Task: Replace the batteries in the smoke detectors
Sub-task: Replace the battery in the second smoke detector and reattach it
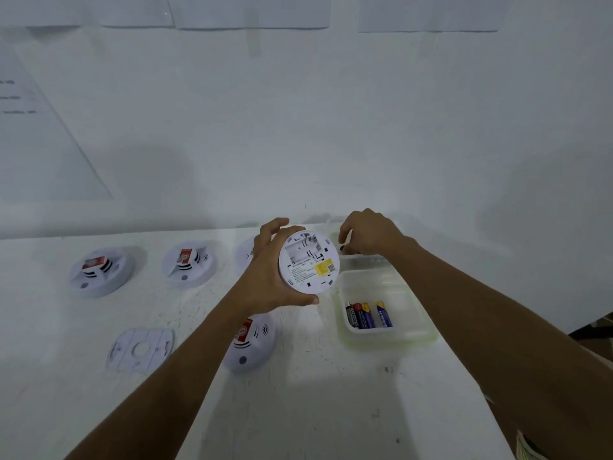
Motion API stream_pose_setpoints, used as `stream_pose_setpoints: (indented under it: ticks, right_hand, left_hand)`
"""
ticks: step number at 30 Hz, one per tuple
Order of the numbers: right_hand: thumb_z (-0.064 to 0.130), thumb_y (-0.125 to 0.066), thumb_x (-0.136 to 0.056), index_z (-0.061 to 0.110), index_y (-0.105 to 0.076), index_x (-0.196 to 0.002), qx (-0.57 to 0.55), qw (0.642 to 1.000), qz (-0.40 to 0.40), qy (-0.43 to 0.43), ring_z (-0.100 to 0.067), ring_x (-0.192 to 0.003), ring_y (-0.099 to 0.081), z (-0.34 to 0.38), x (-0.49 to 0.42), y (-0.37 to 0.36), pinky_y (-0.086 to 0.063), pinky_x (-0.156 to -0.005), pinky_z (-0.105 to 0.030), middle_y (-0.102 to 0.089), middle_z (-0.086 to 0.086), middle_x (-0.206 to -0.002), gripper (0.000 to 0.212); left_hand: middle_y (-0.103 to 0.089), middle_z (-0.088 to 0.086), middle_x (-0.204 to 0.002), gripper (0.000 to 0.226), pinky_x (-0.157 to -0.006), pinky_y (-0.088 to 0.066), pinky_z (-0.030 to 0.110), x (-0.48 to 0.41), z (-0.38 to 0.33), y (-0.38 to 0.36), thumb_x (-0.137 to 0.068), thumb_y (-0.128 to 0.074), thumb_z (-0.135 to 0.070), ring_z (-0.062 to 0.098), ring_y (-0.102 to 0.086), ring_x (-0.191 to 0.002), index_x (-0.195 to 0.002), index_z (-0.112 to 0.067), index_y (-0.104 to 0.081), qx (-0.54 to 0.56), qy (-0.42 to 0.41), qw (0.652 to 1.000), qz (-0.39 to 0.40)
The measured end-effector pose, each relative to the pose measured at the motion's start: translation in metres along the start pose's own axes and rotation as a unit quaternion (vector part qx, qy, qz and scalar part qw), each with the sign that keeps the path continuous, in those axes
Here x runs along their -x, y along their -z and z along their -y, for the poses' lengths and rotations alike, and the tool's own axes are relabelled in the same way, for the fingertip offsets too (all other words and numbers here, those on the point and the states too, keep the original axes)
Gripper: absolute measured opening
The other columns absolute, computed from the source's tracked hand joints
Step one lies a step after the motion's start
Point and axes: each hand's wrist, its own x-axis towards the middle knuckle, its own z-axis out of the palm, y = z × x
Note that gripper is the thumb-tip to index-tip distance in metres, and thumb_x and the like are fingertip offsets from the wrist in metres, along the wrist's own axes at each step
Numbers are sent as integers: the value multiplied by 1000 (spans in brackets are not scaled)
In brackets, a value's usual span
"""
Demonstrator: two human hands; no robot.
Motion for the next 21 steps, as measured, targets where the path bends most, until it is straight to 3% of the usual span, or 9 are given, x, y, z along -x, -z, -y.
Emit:
stream_pose_setpoints:
  ticks: [3,7,10,12,16,21]
  right_hand:
    - [26,-82,-73,27,-75,-85,0,1000,5,1,-20,-81,-65,-1,-4,-5,-52,-73,-29,-69,2,-94,14]
    - [17,-79,-74,26,-76,-84,-99,995,26,-17,-10,-68,-68,-2,0,9,-48,-60,-19,-72,6,-79,14]
    - [16,-77,-79,24,-75,-87,-222,974,-50,-18,2,-58,-62,2,19,27,-42,-49,-9,-74,2,-81,12]
    - [15,-75,-81,21,-73,-89,-340,934,-111,-8,2,-49,-54,11,40,37,-39,-46,-12,-75,-1,-79,10]
    - [9,-74,-82,13,-70,-91,-500,852,-153,37,-8,-63,-58,39,76,38,-45,-62,-20,-75,-3,-76,11]
    - [17,-75,-82,23,-68,-86,-459,857,-234,27,-7,-88,-64,60,90,4,-45,-69,-21,-71,12,-86,10]
  left_hand:
    - [-20,-9,-149,107,-111,-24,23,-3,4,2,-39,-84,-62,4,-21,-138,-132,-44,-34,10,0,1000,-2]
    - [-20,-10,-149,111,-113,-27,29,-6,5,3,-39,-85,-60,6,-22,-138,-135,-40,-34,14,4,1000,-1]
    - [-20,-10,-148,109,-113,-28,29,-6,6,3,-38,-85,-60,5,-22,-138,-132,-44,-34,21,0,1000,-2]
    - [-20,-12,-147,107,-112,-27,27,-7,5,1,-38,-85,-60,4,-22,-137,-130,-47,-33,22,0,1000,0]
    - [-21,-14,-144,108,-107,-24,17,-8,-4,-3,-38,-84,-61,4,-21,-138,-131,-46,-32,24,-6,1000,2]
    - [-24,-1,-147,100,-105,-21,7,-8,-14,-3,-39,-80,-63,9,-25,-136,-126,-49,-32,26,-28,999,-8]
